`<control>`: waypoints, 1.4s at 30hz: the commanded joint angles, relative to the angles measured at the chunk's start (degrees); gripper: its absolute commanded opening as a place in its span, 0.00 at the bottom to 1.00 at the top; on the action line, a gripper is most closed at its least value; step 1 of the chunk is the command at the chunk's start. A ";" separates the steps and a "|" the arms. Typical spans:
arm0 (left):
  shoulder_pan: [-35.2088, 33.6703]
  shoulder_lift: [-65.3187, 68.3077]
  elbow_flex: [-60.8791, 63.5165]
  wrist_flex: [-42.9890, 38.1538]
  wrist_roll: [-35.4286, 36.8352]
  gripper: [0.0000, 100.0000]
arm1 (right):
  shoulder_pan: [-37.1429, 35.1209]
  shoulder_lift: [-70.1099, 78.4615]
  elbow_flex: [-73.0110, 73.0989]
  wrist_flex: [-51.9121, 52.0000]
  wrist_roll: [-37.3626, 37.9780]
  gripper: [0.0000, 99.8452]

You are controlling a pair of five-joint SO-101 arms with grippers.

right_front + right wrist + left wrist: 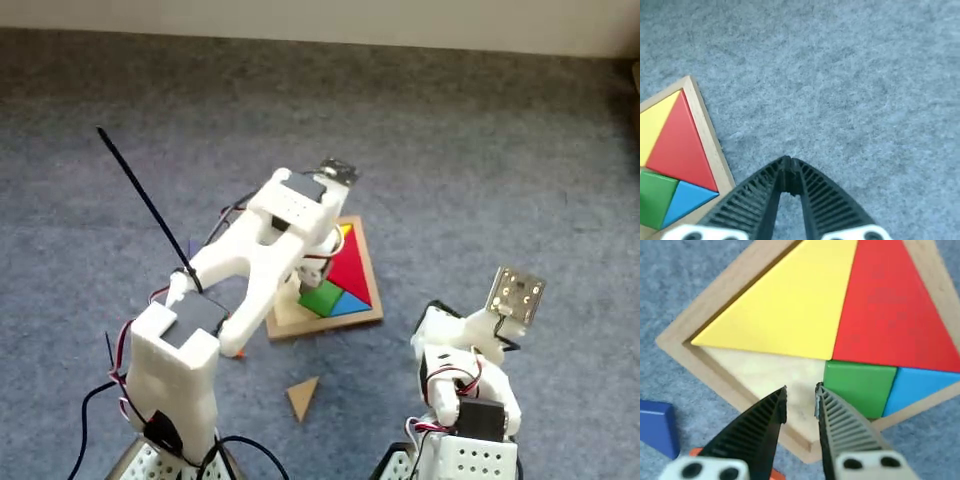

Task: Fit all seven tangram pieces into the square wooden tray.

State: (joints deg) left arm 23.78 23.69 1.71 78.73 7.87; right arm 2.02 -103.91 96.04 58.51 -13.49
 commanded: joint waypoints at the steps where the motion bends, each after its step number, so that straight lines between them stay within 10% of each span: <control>1: 3.03 -0.75 -4.26 -0.18 0.18 0.12 | 0.66 -0.57 5.67 -1.19 0.53 0.00; 18: 3.12 -6.64 -16.04 14.07 3.08 0.12 | 0.66 -0.57 5.67 -1.45 0.44 0.00; 42: 9.27 -53.05 45.85 -4.84 1.14 0.26 | 0.75 -0.57 5.67 -1.45 0.53 0.00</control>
State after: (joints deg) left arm 30.11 -25.27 45.85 75.74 8.13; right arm 2.20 -103.91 96.04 58.51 -13.49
